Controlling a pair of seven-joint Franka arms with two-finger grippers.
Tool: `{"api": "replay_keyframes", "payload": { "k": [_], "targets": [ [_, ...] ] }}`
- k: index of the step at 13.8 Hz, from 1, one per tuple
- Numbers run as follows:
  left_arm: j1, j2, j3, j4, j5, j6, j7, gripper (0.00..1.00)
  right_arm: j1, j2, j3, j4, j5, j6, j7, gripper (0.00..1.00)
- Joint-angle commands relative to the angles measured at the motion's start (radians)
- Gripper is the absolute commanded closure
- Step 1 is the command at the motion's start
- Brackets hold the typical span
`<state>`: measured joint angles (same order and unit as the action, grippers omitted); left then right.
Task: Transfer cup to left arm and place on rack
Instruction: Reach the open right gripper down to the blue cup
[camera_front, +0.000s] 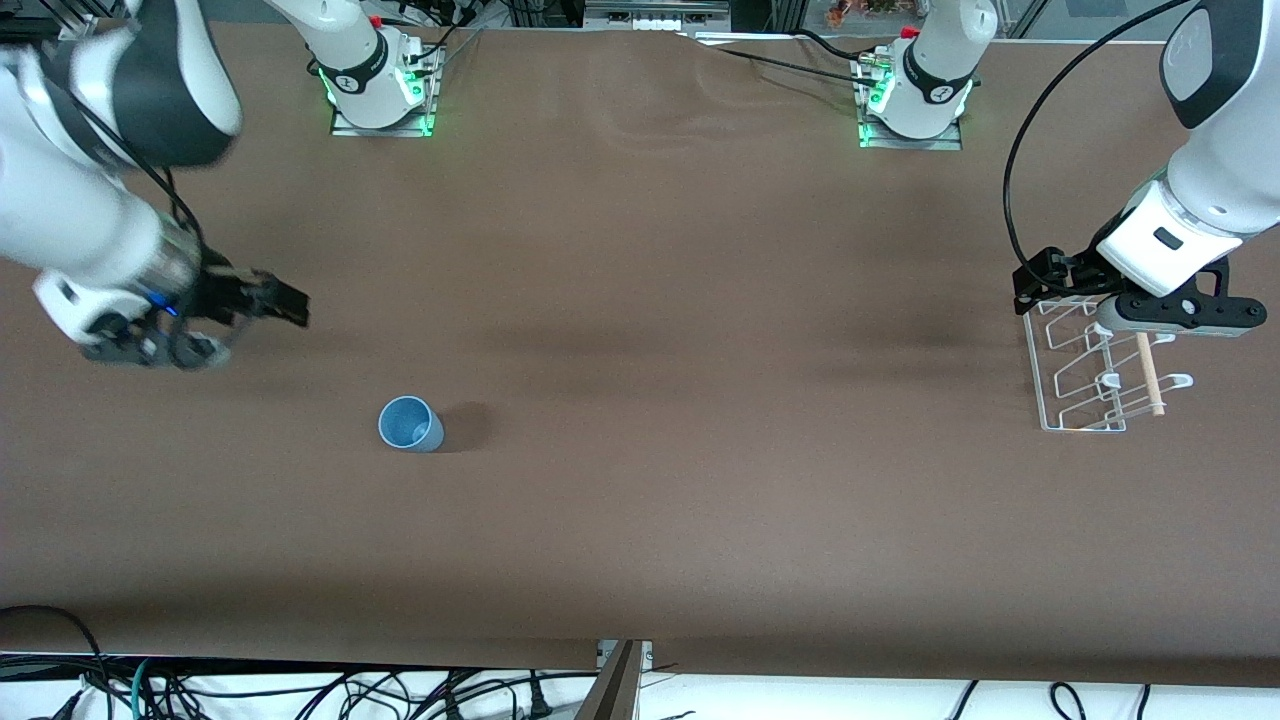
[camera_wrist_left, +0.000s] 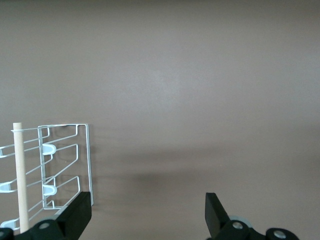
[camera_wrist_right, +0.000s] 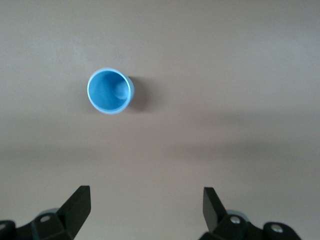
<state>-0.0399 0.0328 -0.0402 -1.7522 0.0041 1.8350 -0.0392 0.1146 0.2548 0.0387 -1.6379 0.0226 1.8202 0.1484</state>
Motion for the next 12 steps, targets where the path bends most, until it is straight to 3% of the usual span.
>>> {"api": "replay_keyframes", "payload": {
  "k": [1,5,12],
  "targets": [
    [-0.003,-0.011,0.000,0.000,-0.010,0.000,-0.013,0.00,0.022,0.226,0.001,0.211,0.000,-0.009,-0.010,0.01],
    [-0.008,-0.011,0.000,0.000,-0.012,0.000,-0.015,0.00,0.023,0.380,0.001,0.319,0.000,-0.004,-0.050,0.01],
    [-0.009,-0.011,0.000,0.000,-0.010,-0.002,-0.013,0.00,0.036,0.472,0.001,0.317,0.000,0.076,-0.053,0.01]
  ]
}}
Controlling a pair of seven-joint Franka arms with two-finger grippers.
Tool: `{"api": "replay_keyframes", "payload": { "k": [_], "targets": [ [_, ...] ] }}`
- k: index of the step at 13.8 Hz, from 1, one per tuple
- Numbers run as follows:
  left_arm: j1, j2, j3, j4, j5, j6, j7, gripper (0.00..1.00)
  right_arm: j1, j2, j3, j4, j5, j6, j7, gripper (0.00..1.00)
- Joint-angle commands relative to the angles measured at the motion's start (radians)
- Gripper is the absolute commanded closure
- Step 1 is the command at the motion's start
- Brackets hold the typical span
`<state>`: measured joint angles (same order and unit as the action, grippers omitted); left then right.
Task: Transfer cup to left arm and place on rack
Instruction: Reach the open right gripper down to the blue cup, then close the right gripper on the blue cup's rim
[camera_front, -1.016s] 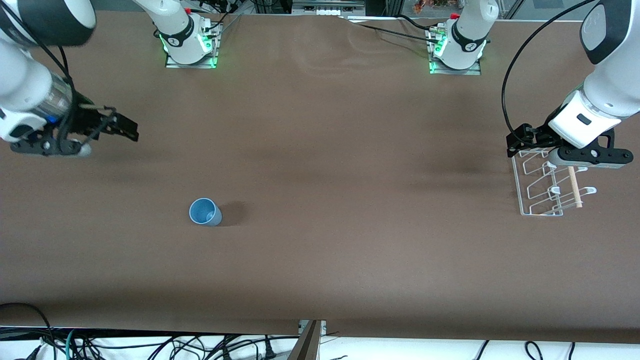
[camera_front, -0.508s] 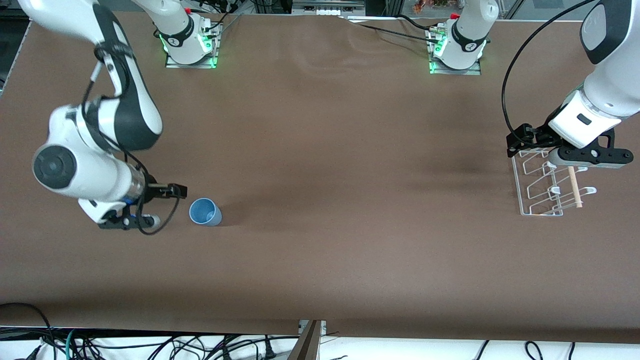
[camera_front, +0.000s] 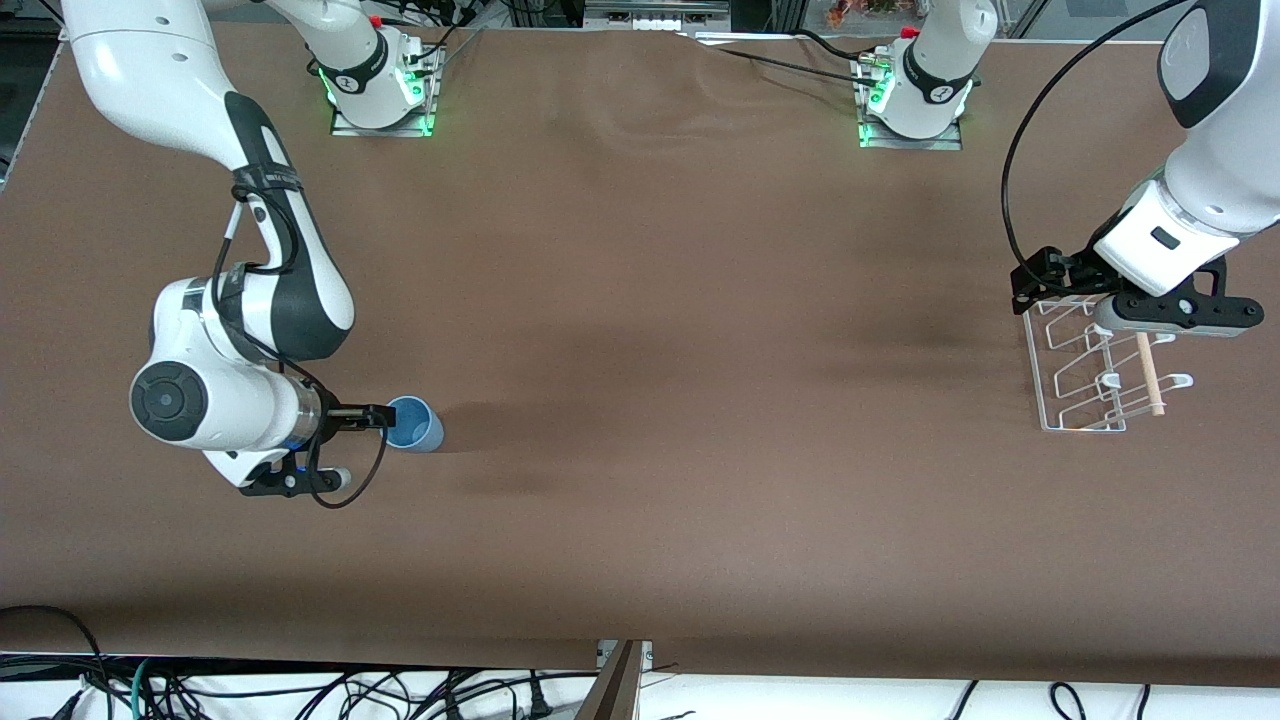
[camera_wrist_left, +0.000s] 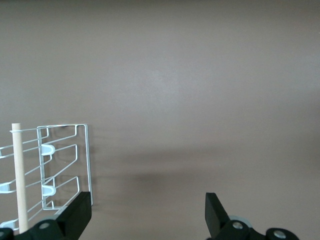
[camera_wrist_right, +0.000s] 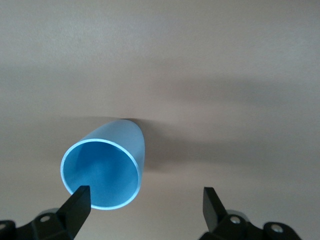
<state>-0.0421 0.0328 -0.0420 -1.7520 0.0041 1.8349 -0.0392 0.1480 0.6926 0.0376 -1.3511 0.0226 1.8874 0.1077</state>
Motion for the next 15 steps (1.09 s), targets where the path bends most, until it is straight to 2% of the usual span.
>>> {"api": "replay_keyframes", "payload": {
  "k": [1,8,9,10,11,12,15],
  "targets": [
    [-0.007,-0.011,0.002,0.000,-0.010,-0.005,-0.014,0.00,0.002,0.042,0.001,0.030,-0.001,0.010,-0.019,0.01],
    [-0.007,-0.011,0.002,0.000,-0.010,-0.005,-0.014,0.00,0.016,0.111,0.001,0.026,0.000,0.048,0.003,0.01],
    [-0.007,-0.011,0.002,0.000,-0.010,-0.005,-0.014,0.00,0.019,0.119,0.001,0.026,-0.001,0.052,0.010,0.06],
    [-0.007,-0.011,0.002,0.000,-0.010,-0.005,-0.014,0.00,0.027,0.119,0.001,0.027,-0.003,0.052,0.020,0.42],
    [-0.007,-0.011,0.002,0.000,-0.010,-0.005,-0.014,0.00,0.027,0.119,0.001,0.029,-0.003,0.052,0.020,0.74],
    [-0.009,-0.011,0.002,0.000,-0.010,-0.005,-0.014,0.00,0.025,0.117,0.001,0.030,-0.001,0.050,0.021,0.98],
    [-0.009,-0.011,0.002,0.000,-0.010,-0.005,-0.014,0.00,0.028,0.114,0.001,0.032,0.000,0.055,0.092,1.00]
  ]
}}
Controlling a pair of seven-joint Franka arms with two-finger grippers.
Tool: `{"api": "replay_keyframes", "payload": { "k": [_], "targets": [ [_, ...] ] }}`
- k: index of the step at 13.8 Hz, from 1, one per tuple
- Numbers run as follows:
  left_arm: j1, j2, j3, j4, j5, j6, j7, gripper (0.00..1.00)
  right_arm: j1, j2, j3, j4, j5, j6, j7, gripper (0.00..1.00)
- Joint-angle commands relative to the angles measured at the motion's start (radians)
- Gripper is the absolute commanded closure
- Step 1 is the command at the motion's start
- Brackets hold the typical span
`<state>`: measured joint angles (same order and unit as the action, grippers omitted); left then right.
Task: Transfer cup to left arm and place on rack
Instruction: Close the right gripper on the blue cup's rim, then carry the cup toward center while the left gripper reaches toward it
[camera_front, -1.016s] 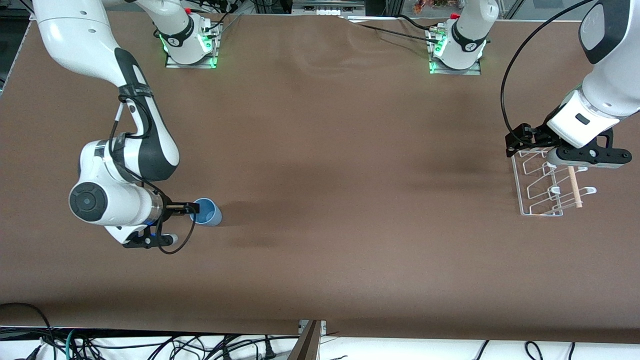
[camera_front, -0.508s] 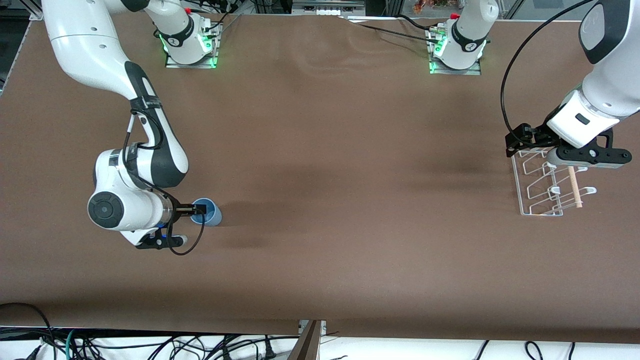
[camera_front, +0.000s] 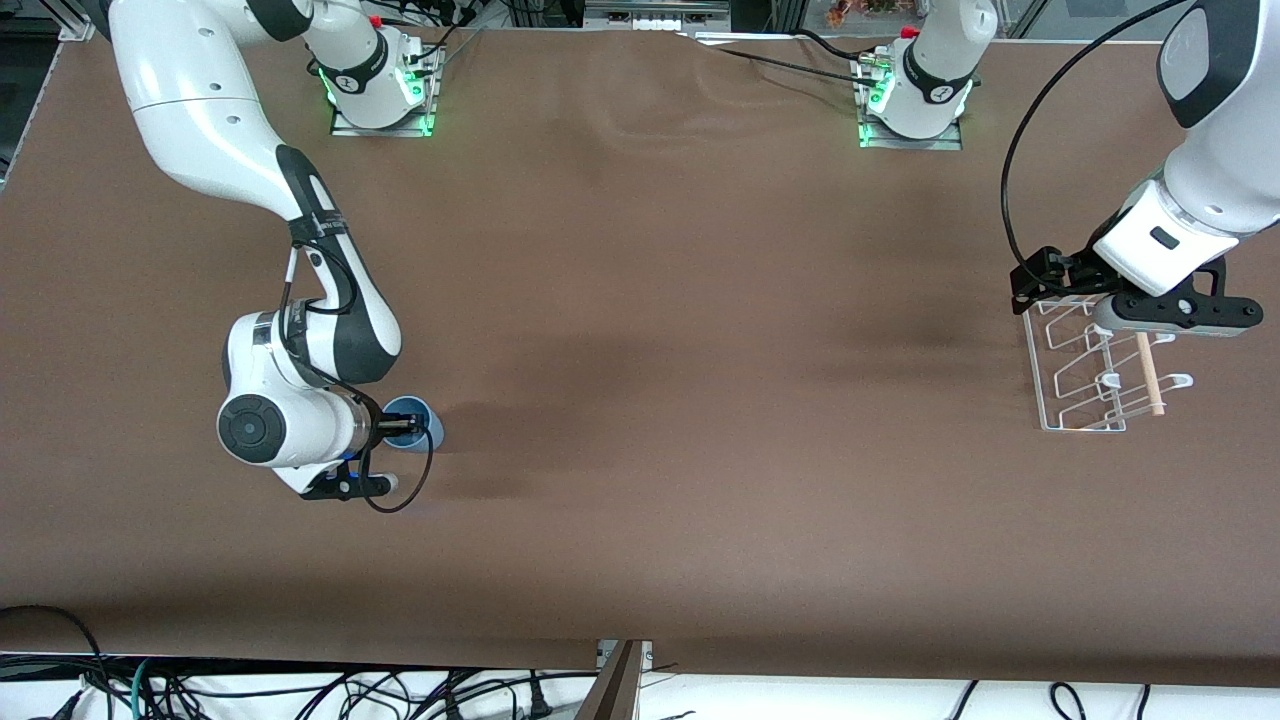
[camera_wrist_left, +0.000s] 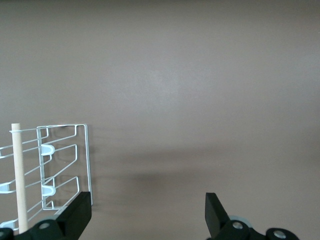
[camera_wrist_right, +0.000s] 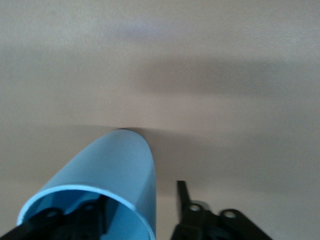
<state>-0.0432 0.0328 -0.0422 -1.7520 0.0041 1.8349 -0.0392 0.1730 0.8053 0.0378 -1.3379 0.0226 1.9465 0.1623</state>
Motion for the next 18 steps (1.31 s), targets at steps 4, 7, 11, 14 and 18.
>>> {"api": "replay_keyframes", "payload": {
  "k": [4,7,11,14,18],
  "targets": [
    [-0.007,-0.011,0.002,0.000,-0.010,-0.006,-0.007,0.00,0.006,0.000,0.002,0.020,0.002,-0.004,0.051,1.00],
    [-0.010,-0.010,0.002,0.000,-0.010,-0.043,-0.005,0.00,0.017,-0.009,0.014,0.026,0.054,-0.008,0.072,1.00],
    [-0.014,0.028,-0.045,0.000,-0.082,-0.055,-0.002,0.00,0.020,-0.012,0.088,0.078,0.190,-0.008,0.233,1.00],
    [-0.024,0.065,-0.071,0.000,-0.119,-0.057,0.001,0.00,0.020,-0.011,0.192,0.082,0.214,0.008,0.429,1.00],
    [-0.053,0.117,-0.116,0.055,-0.139,-0.055,0.198,0.00,0.020,-0.009,0.342,0.094,0.296,0.113,0.626,1.00]
  ]
}}
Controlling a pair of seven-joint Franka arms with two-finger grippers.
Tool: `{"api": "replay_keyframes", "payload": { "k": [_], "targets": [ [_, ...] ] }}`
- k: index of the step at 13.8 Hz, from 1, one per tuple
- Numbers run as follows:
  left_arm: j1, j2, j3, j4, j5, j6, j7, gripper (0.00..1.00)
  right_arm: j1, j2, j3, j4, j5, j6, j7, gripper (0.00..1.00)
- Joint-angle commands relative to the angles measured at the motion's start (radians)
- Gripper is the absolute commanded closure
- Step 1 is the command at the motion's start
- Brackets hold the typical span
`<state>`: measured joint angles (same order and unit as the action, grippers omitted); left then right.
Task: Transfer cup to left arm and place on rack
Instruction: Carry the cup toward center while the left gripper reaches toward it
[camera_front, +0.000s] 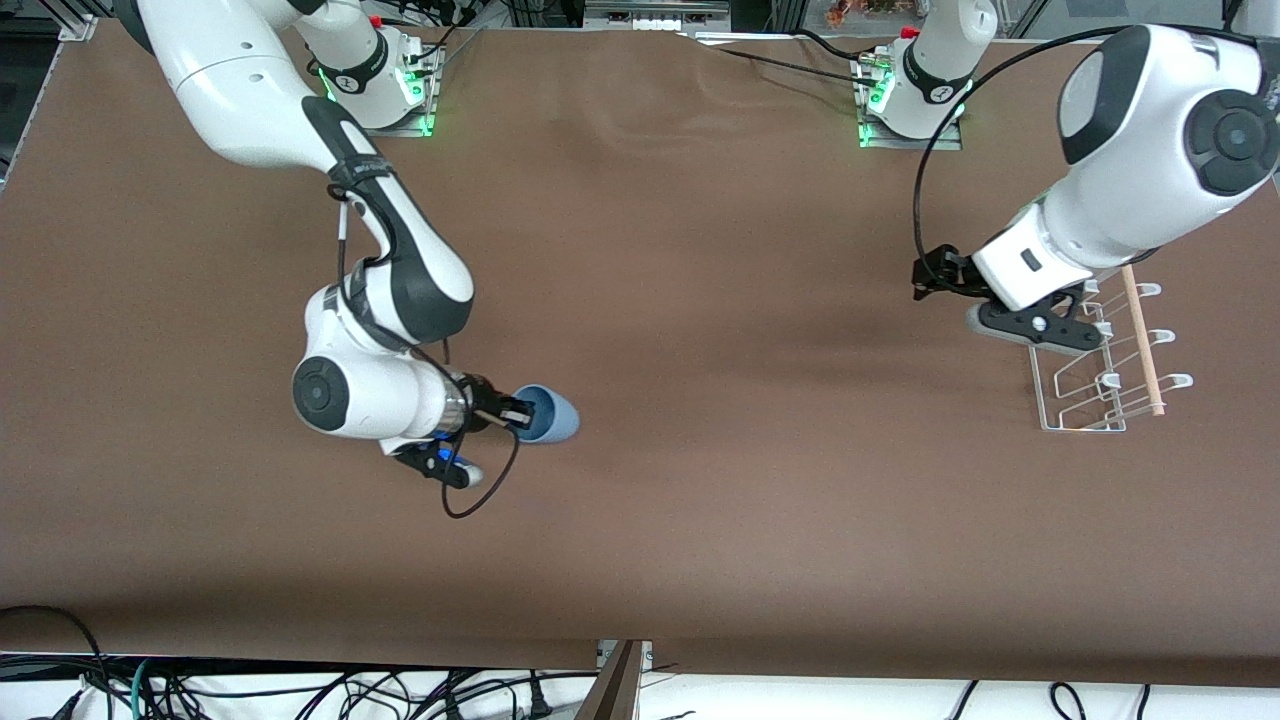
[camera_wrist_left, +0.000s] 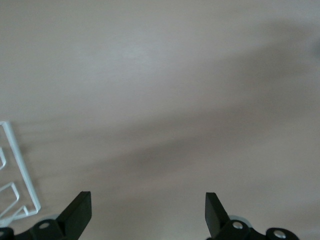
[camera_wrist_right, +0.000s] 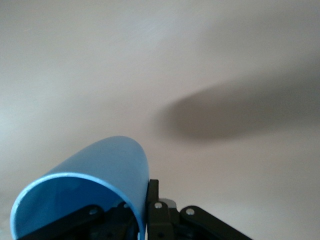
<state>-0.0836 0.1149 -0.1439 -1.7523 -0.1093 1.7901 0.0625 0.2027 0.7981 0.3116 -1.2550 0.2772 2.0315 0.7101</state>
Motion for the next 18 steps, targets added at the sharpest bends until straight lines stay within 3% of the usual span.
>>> {"api": "replay_keyframes", "payload": {
  "k": [1,5,8,10,14,18],
  "targets": [
    [-0.018,0.045,-0.028,0.062,-0.039,-0.006,0.152,0.00,-0.008,-0.002,0.090,0.011,0.080,0.050,0.130,1.00],
    [-0.033,0.103,-0.071,0.065,-0.145,0.107,0.322,0.00,0.058,-0.002,0.167,0.013,0.171,0.188,0.258,1.00],
    [-0.033,0.135,-0.108,0.059,-0.180,0.218,0.509,0.00,0.162,0.000,0.170,0.016,0.172,0.343,0.319,1.00],
    [-0.025,0.157,-0.106,0.053,-0.307,0.236,0.719,0.00,0.207,0.003,0.170,0.026,0.172,0.398,0.354,1.00],
    [-0.021,0.199,-0.106,0.053,-0.375,0.259,1.060,0.00,0.230,0.003,0.172,0.051,0.172,0.409,0.397,1.00],
    [-0.008,0.252,-0.106,0.051,-0.551,0.288,1.376,0.00,0.230,0.003,0.173,0.069,0.174,0.409,0.401,1.00]
  ]
}}
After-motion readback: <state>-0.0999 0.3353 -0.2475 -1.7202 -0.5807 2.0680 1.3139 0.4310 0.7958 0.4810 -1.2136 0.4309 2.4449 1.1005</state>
